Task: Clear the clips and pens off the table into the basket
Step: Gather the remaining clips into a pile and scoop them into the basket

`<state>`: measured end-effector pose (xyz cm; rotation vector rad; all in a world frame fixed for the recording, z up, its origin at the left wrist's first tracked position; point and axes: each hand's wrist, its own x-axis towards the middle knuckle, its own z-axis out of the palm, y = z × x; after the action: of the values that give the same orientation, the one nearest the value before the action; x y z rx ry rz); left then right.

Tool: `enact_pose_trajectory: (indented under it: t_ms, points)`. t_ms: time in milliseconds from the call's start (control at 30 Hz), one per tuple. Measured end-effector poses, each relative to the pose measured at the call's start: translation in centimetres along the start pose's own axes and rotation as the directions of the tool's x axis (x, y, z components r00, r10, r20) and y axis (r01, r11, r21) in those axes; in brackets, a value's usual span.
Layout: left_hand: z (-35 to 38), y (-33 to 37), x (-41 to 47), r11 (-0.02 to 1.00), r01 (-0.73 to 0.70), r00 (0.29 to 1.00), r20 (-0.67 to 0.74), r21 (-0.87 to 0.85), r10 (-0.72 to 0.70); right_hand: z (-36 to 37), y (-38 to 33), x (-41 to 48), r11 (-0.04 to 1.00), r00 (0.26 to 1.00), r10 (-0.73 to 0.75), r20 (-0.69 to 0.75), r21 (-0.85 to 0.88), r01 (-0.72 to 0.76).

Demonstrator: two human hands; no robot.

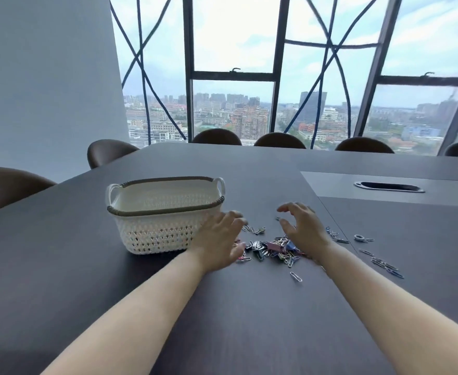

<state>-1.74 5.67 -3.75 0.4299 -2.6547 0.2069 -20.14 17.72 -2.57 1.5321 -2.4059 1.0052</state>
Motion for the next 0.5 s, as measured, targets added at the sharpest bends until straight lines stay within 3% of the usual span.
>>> enact_pose_trajectory:
  t_ms: [67,167,233,300,400,500]
  points:
    - [1.8,1.9,1.1,0.979,0.145,0.954,0.283,-0.144,-0.099,-1.1,2.6,-1.9,0.993,0.996,0.084,0.038,-0.087,-0.081]
    - [4.2,3.6,2.5,0.943,0.288,0.864,0.471,-0.168,-0.180,-2.9,5.8,-4.4,0.941,0.970,0.229,0.082,-0.274,-0.199]
    - [5.0,4.2,3.3,0.937,0.320,0.827,0.524,-0.140,-0.204,-4.1,7.6,-5.6,0.891,0.926,0.352,0.134,-0.352,-0.287]
    - [5.5,4.5,3.7,0.943,0.299,0.827,0.533,-0.145,-0.180,-4.8,9.0,-6.6,0.874,0.866,0.446,0.228,-0.320,-0.366]
    - [5.9,4.6,4.2,0.948,0.246,0.838,0.536,-0.204,-0.102,-4.7,10.3,-7.2,0.860,0.816,0.478,0.324,-0.360,-0.361]
    - [6.2,4.8,4.9,0.946,0.236,0.845,0.529,-0.224,-0.085,-3.6,10.9,-6.6,0.849,0.815,0.475,0.331,-0.416,-0.326]
